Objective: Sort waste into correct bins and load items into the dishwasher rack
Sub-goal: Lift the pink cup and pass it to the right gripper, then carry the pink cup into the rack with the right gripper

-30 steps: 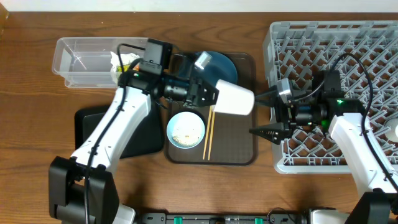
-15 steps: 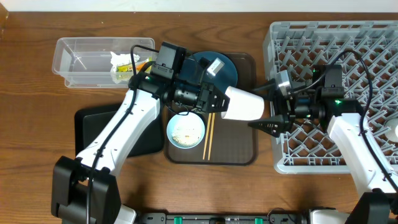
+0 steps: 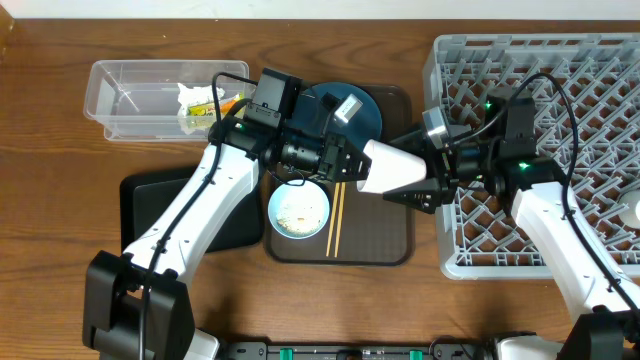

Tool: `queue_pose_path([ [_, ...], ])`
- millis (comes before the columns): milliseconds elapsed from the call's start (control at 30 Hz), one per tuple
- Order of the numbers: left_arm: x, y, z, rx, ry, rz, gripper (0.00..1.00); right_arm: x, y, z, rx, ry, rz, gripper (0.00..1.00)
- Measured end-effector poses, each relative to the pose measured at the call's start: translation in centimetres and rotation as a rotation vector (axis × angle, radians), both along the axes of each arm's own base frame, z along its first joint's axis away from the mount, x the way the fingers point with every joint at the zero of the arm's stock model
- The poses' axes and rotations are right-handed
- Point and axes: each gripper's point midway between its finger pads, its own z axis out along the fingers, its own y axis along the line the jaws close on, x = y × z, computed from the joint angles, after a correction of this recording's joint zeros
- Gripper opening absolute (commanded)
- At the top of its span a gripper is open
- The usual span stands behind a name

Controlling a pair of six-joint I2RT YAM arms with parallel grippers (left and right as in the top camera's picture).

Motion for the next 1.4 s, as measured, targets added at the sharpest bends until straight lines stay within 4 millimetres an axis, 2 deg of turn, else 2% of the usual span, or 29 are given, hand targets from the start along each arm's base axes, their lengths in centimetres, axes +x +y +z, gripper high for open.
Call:
queue_pose_path([
  [200, 0.1, 0.0, -0.1, 0.007, 0.007, 0.006, 0.06, 0.3, 0.1, 0.4, 0.0, 0.013, 0.0, 0.8],
  [400, 0.3, 0.1, -0.3, 0.019, 0.011, 0.019, 0.06, 0.3, 0.1, 0.4, -0.004, 0.043, -0.001, 0.66],
  [667, 0.4, 0.1, -0.4, 0.022, 0.011, 0.021, 0.09, 0.3, 0.0, 0.3, -0.008, 0.073, -0.002, 0.65],
  [700, 0.4, 0.1, -0.4, 0.022, 0.01, 0.021, 0.13, 0.2, 0.0, 0.3, -0.008, 0.077, -0.002, 0.64],
  [733, 0.4, 0.1, -0.4, 0.022, 0.01, 0.02, 0.21, 0.2, 0.0, 0.3, -0.009, 0.08, -0.002, 0.63],
  [800, 0.2, 0.0, -0.3, 0.015, 0.006, 0.012, 0.54, 0.2, 0.0, 0.3, -0.011, 0.091, -0.003, 0.6],
  [833, 0.1, 0.0, -0.2, 0.011, 0.003, 0.008, 0.62, 0.3, 0.0, 0.3, -0.012, 0.098, -0.004, 0.6],
  [933, 0.2, 0.1, -0.5, 0.024, -0.003, 0.015, 0.68, 0.3, 0.0, 0.2, -0.017, 0.127, -0.007, 0.61],
  [1033, 1.0, 1.0, -1.9, 0.104, 0.006, 0.071, 0.7, 0.4, -0.1, 0.2, -0.022, 0.156, -0.014, 0.59],
  [1167, 1.7, 2.9, -4.3, 0.243, 0.036, 0.149, 0.7, 1.3, -0.4, -0.7, -0.061, 0.221, -0.076, 0.47],
  [1267, 1.9, 5.2, -6.1, 0.373, 0.051, 0.208, 0.7, 2.4, -0.9, -1.5, -0.096, 0.272, -0.143, 0.2],
  [1300, 1.9, 6.1, -6.6, 0.416, 0.054, 0.228, 0.7, 2.8, -1.2, -1.7, -0.102, 0.282, -0.166, 0.15],
  [1400, 1.9, 9.1, -7.0, 0.534, 0.02, 0.296, 0.71, 4.1, -2.4, -2.1, -0.12, 0.321, -0.243, 0.1],
])
